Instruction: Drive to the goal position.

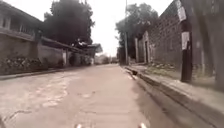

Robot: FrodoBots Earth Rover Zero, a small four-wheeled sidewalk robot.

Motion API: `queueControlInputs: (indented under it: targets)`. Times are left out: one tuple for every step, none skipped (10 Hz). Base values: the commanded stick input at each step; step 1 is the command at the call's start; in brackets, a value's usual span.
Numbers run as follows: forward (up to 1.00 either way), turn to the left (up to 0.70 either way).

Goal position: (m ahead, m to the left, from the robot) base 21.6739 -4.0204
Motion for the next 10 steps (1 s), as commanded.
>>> queueControlInputs:
  targets:
    - [0.85, -0.1]
    - [0.85, 0.0]
    - [0.85, 0.0]
    - [0.85, 0.0]
    - [0.85, 0.0]
    - [0.85, 0.0]
    - [0.85, 0.0]
    - [0.85, 0.0]
    - [0.85, 0.0]
    - [0.85, 0.0]
